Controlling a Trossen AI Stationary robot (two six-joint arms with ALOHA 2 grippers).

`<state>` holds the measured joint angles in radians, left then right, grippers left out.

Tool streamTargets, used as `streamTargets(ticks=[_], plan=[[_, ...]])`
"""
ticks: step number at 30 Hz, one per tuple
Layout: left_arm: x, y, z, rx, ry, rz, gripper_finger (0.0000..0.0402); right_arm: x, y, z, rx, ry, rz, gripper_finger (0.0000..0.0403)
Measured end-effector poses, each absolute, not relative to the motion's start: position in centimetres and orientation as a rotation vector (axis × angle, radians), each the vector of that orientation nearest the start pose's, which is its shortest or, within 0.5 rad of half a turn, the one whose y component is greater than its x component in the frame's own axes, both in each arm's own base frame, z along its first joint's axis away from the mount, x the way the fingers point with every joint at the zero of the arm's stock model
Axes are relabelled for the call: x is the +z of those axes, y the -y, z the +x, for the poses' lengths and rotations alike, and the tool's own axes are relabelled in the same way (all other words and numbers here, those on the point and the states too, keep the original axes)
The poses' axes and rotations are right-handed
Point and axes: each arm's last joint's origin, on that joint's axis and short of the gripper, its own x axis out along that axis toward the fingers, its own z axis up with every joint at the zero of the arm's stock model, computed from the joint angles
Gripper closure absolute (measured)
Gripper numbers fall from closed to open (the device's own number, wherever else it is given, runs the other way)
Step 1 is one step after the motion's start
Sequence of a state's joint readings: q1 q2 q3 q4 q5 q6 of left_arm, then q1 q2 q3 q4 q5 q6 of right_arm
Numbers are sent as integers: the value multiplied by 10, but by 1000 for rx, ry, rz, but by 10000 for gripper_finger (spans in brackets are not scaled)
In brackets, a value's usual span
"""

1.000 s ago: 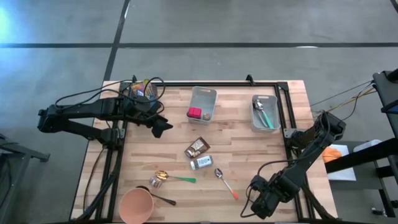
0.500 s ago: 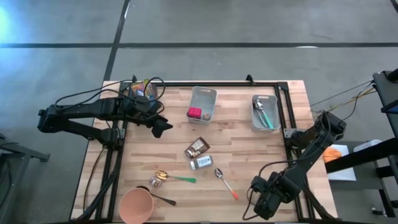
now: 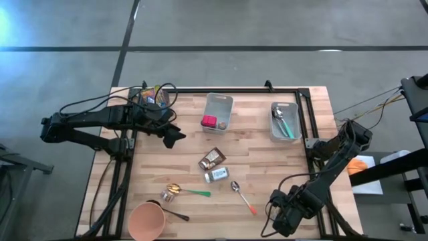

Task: Pick & Place Food Item
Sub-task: Put the gold seasoning bottle into the left gray bin

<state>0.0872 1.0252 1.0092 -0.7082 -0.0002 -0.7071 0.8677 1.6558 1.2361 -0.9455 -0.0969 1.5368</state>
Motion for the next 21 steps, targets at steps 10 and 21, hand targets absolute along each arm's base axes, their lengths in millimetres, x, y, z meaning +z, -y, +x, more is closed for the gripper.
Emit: streamTargets(ticks=[10,21], plan=[[321,-18,201,336,-664,-706,149,244,-228,207,-365,-1477,667,133],[321,-18,201,336,-665,-706,149,292,-159,258,-423,-1356,575,133]])
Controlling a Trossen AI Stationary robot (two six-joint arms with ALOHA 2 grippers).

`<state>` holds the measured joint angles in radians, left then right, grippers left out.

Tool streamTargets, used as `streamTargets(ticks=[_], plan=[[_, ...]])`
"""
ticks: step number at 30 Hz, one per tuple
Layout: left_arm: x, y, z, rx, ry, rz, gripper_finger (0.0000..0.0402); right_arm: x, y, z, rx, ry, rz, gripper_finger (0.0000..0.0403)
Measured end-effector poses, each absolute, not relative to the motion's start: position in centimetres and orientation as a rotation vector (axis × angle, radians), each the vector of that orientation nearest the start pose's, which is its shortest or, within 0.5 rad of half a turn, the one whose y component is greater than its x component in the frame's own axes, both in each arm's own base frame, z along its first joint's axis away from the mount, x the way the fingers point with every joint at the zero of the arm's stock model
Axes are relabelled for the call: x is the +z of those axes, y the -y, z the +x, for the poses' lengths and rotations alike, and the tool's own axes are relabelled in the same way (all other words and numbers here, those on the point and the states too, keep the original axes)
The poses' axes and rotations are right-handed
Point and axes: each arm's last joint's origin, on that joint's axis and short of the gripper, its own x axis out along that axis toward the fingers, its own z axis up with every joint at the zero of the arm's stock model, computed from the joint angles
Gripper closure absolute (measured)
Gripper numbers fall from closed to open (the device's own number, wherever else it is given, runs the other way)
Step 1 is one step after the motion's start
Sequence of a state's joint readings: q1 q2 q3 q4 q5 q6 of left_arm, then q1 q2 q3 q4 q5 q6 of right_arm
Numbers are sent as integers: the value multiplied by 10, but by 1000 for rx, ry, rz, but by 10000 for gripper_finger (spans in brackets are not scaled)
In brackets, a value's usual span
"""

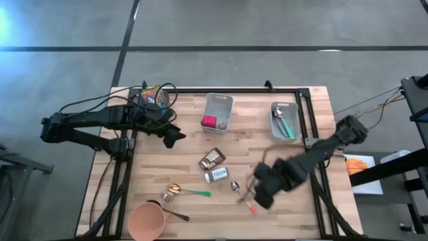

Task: Pick & Place Food Item
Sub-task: Put the gold seasoning bottle into the left gray bin

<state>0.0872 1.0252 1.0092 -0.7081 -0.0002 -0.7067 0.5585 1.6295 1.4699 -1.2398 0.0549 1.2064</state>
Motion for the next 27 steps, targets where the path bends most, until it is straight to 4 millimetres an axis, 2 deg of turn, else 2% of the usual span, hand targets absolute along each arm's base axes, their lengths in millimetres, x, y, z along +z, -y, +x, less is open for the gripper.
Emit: streamTargets(ticks=[8,13,19,23,27], plan=[[321,-17,201,336,-664,-706,149,330,-73,296,-490,-1238,568,133],[321,-18,201,336,-664,-706,149,354,-19,308,-501,-1148,557,133],[321,-18,201,336,-664,-706,150,375,47,313,-509,-1005,493,133],[321,-18,201,336,-664,-706,150,381,90,308,-503,-957,391,133],[321,-17,201,336,-665,-706,150,374,126,306,-476,-963,362,133]])
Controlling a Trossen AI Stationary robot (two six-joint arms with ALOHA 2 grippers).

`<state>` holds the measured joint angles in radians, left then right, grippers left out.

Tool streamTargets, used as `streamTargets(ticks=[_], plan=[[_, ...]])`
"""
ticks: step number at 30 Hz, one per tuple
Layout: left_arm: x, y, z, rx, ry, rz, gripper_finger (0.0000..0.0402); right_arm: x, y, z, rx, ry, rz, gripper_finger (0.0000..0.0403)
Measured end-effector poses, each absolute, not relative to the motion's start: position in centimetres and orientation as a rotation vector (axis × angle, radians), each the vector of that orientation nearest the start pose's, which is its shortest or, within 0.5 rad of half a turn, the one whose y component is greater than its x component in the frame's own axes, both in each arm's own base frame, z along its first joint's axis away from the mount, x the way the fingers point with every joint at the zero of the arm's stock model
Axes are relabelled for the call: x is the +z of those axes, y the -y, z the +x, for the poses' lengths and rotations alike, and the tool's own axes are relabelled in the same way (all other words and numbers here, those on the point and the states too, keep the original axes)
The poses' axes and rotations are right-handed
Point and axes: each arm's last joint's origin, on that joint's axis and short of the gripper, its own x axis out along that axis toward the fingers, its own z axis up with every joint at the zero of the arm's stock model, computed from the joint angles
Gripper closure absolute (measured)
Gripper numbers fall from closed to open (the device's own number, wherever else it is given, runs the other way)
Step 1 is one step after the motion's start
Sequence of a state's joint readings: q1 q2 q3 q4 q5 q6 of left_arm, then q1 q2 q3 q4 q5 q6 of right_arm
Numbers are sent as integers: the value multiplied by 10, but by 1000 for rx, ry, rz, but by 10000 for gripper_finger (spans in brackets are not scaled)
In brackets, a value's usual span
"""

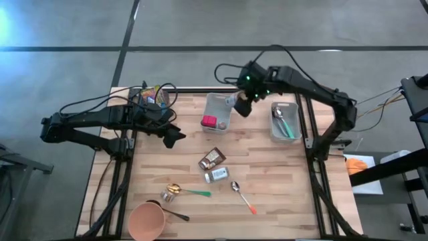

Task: Pick & Place Food Item
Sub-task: Put the gold seasoning bottle into the left gray bin

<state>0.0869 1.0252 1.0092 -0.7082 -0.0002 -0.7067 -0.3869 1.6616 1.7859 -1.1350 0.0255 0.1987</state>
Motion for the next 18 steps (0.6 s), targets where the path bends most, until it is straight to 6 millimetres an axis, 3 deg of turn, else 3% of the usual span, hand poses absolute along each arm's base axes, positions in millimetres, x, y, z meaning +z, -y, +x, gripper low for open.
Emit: streamTargets(ticks=[9,18], plan=[[321,-17,201,336,-665,-706,150,356,183,331,-448,-1040,211,133],[321,-18,201,336,-665,-706,150,335,209,372,-277,-1236,92,133]])
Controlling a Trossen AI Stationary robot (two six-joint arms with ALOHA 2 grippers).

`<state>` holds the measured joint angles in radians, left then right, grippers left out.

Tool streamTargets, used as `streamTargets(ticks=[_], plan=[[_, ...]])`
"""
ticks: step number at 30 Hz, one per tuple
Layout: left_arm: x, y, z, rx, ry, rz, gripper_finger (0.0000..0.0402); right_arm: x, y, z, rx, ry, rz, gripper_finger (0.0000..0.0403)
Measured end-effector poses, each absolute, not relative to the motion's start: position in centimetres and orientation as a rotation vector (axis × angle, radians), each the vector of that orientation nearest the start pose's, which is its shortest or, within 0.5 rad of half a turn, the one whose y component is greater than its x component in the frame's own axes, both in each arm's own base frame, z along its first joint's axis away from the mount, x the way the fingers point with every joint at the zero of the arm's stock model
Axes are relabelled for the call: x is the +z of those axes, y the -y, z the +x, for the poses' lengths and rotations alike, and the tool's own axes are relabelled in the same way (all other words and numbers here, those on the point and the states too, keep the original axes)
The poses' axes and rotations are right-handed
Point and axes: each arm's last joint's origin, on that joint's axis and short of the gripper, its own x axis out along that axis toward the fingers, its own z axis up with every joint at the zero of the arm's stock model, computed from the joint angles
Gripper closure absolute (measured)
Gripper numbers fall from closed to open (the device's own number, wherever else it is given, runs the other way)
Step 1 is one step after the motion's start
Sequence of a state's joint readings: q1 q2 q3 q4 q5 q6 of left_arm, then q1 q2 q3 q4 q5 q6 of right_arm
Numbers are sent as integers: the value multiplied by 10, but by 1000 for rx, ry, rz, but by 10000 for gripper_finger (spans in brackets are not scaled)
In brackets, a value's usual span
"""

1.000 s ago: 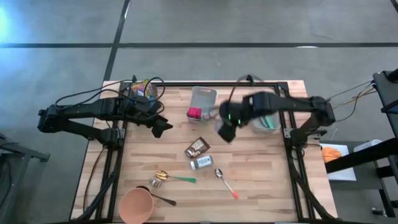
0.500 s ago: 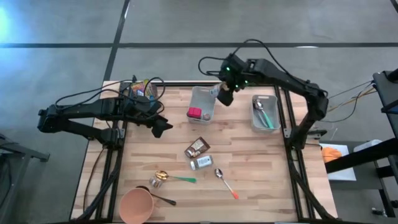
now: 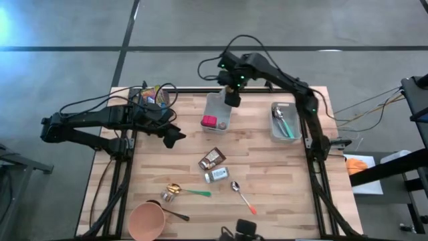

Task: Pick & Place Food Item
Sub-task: Put the gold seasoning bottle into the left gray bin

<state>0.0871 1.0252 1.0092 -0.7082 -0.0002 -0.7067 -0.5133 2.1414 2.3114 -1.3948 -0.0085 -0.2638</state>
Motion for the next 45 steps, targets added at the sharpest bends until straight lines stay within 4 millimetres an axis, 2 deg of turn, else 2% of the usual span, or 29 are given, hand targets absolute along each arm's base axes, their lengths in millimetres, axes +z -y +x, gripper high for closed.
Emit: streamTargets(ticks=[3,12,30,37,45], plan=[[321,-18,201,336,-665,-706,149,328,217,383,-282,-1212,93,133],[321,-17,201,336,-665,-706,149,313,222,393,-272,-1220,52,133],[321,-18,201,336,-665,-706,149,298,219,393,-262,-1316,111,133],[321,-18,201,336,-664,-706,149,276,222,399,-256,-1391,150,133],[321,-18,201,336,-665,-706,149,267,223,401,-254,-1419,151,133]])
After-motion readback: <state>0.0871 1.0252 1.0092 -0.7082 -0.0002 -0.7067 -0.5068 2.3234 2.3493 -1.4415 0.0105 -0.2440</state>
